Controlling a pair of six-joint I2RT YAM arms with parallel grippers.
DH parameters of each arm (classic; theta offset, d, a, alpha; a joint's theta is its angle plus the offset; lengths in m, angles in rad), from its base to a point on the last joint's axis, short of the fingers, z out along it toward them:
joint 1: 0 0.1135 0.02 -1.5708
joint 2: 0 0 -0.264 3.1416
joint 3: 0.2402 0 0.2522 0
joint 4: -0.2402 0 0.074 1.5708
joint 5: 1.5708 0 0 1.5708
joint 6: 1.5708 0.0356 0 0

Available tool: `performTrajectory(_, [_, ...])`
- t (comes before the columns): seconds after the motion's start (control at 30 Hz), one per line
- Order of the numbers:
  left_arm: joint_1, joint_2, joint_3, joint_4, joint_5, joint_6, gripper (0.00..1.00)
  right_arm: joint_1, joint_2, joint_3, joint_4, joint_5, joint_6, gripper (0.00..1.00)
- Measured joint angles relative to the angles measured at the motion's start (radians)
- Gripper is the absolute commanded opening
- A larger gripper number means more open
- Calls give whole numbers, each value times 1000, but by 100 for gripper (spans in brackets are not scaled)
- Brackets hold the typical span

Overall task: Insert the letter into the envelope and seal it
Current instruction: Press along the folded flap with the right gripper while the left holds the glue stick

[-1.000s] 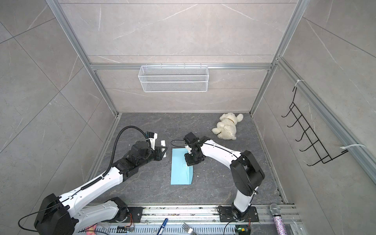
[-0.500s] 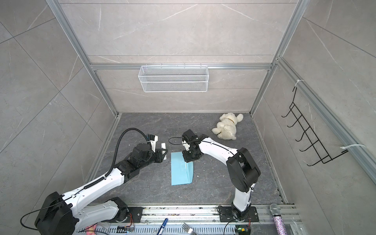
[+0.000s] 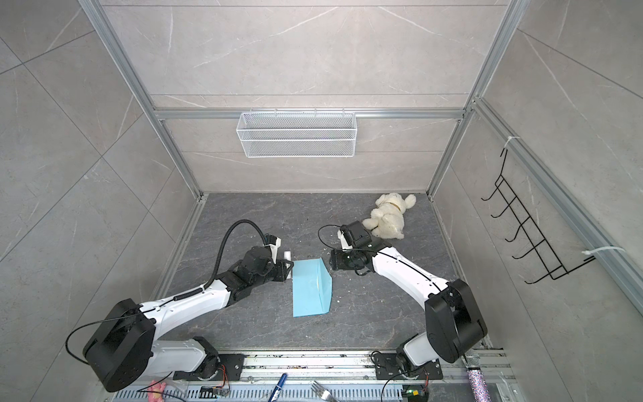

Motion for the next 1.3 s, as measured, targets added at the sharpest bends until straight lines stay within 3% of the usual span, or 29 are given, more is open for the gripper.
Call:
performTrajectory(0.2, [-9, 65, 0, 35, 0, -7, 0, -34, 12, -52, 28, 24, 48, 40])
performTrajectory(0.5, [-11, 149, 0, 92, 2, -31, 0, -34, 105, -77, 101, -34, 84, 22])
performTrajectory(1.3, [-15, 281, 0, 179, 6, -68, 0, -1, 210, -117, 335, -308, 213, 11])
